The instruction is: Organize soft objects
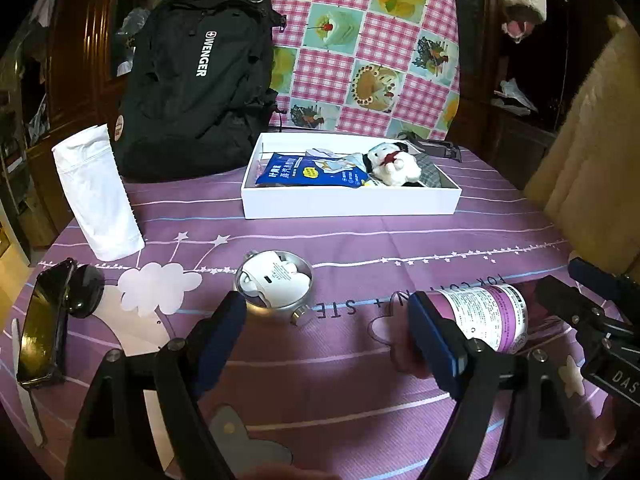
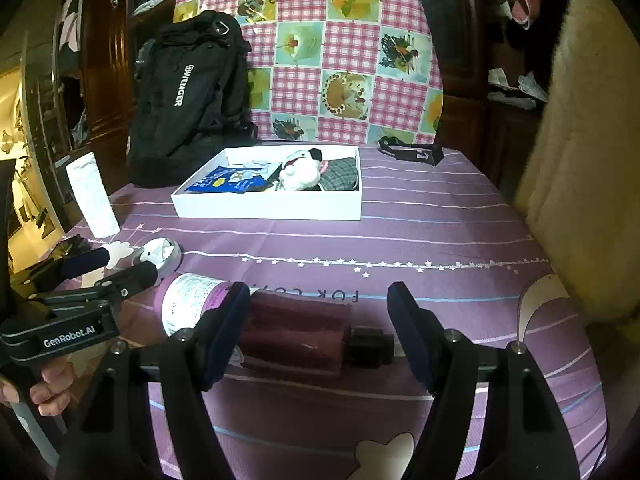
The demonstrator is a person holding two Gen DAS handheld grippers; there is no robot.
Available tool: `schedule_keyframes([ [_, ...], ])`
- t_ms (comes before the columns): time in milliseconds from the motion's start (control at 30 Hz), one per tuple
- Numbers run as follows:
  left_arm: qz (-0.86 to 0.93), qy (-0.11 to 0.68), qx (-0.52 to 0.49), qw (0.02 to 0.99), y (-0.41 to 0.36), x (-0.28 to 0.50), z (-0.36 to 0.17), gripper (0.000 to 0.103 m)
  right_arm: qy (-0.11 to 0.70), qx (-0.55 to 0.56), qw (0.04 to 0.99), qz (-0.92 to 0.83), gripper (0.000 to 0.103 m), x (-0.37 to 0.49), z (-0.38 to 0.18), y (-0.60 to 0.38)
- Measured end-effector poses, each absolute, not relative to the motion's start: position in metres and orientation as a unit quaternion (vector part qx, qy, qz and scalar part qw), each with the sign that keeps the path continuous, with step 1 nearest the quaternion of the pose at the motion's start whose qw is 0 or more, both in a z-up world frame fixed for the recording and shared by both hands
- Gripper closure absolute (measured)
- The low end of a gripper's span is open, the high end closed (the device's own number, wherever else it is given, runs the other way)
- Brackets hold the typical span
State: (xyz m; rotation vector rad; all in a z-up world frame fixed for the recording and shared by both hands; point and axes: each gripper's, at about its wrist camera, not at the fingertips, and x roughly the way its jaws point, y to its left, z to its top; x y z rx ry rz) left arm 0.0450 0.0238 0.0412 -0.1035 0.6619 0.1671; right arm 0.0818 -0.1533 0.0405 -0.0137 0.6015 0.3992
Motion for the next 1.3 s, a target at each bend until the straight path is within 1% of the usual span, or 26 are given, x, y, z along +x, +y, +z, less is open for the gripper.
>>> schedule_keyframes([
  [467, 0.085, 0.32, -0.038, 0.943, 0.0203, 0.0445, 0.0421, 0.02, 0.303, 0.004, 0.933, 0.193, 0.031, 0.0843, 0.0383, -0.1574],
  [1033, 0.086, 0.329, -0.041, 0.939, 0.023, 0.0478, 0.0404, 0.02, 0.309, 0.002, 0.931, 0.193, 0.031, 0.0862, 0.0366, -0.1579],
  [1200, 0.075, 0.33, -0.062, 0.939, 0.0298, 0.0475, 0.0389, 0.02, 0.309, 0.001, 0.931, 0.191, 0.031, 0.0869, 0.0362, -0.1579],
  [1300, 0.07, 0.341, -0.057, 0.936, 0.0273, 0.0514, 0.0362, 0.021, 0.307, 0.003, 0.933, 0.189, 0.031, 0.0857, 0.0361, -0.1582],
])
